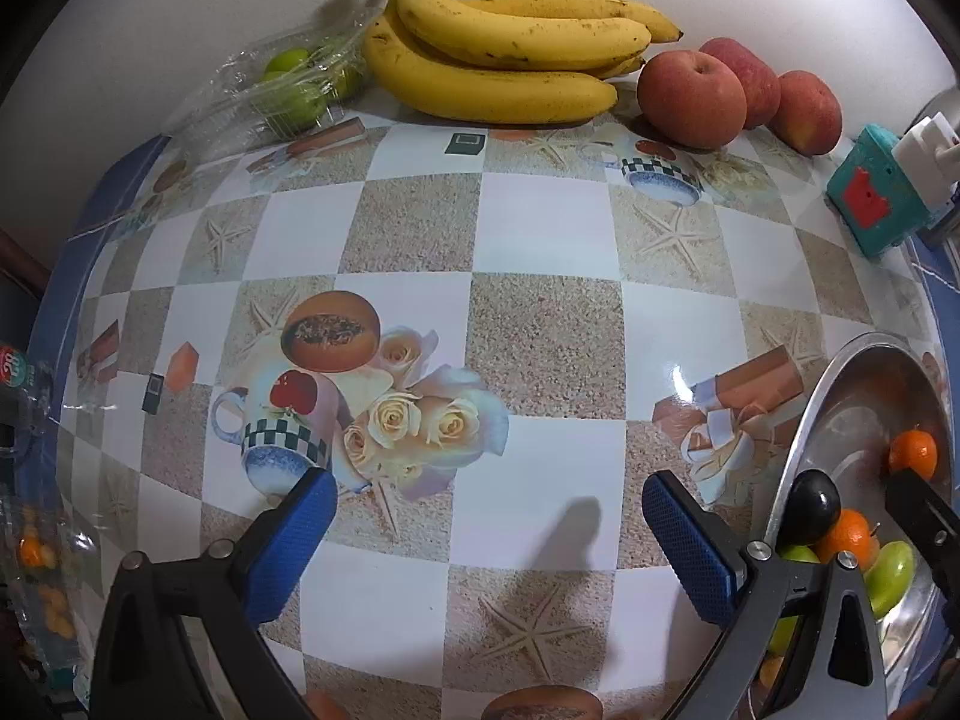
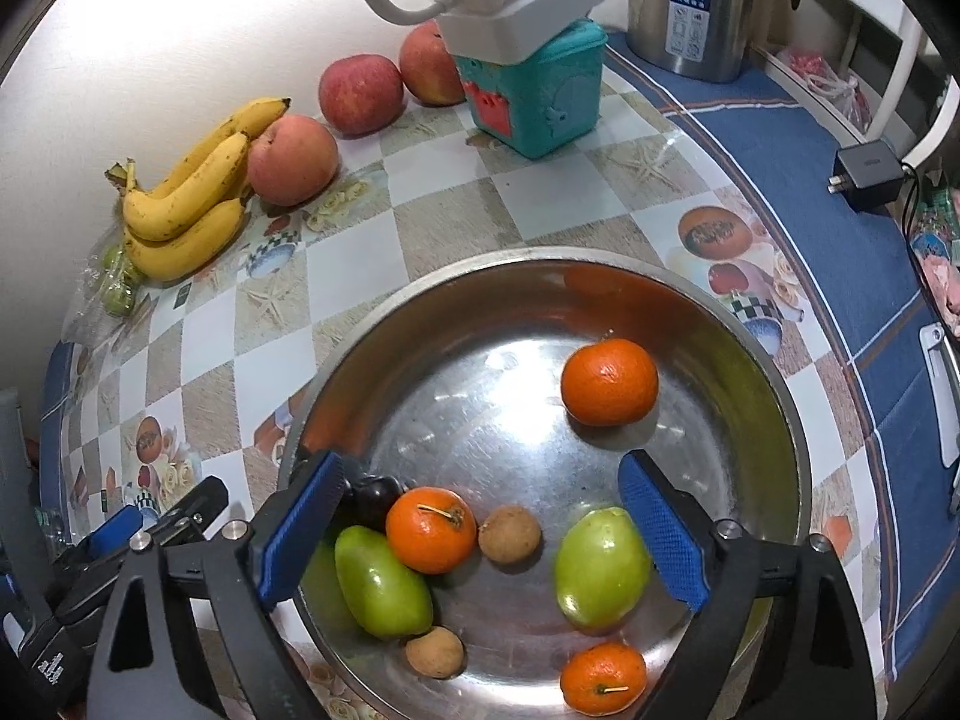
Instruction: Organize fruits
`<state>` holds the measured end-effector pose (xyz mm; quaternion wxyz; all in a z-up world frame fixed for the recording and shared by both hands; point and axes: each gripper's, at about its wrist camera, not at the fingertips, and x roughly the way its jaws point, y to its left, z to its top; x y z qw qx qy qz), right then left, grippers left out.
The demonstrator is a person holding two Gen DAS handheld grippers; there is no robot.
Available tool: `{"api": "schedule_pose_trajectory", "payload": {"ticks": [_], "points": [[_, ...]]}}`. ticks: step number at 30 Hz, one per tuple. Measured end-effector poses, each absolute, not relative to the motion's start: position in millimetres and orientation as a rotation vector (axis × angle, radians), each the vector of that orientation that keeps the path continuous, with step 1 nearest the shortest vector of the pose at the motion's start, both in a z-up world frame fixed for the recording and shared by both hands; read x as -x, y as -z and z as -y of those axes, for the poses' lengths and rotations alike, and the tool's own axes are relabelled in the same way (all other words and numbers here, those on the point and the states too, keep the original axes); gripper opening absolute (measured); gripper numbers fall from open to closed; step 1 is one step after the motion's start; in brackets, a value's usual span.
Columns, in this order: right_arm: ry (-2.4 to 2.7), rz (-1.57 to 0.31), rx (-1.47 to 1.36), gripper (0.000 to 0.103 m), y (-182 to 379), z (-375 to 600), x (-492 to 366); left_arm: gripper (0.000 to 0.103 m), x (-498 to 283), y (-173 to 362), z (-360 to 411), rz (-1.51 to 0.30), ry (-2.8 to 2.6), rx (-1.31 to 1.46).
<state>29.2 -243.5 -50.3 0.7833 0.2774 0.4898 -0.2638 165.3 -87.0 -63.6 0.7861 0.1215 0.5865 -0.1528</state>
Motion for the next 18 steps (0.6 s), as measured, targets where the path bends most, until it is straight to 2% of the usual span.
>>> {"api": "schedule_pose_trajectory", "payload": {"ticks": [18], "points": [[0.562, -1.087, -0.567, 0.093, 52.2, 238.1, -34.1, 0.102, -163.4, 55.1, 90.7, -1.239, 0.355, -0.266]]}}
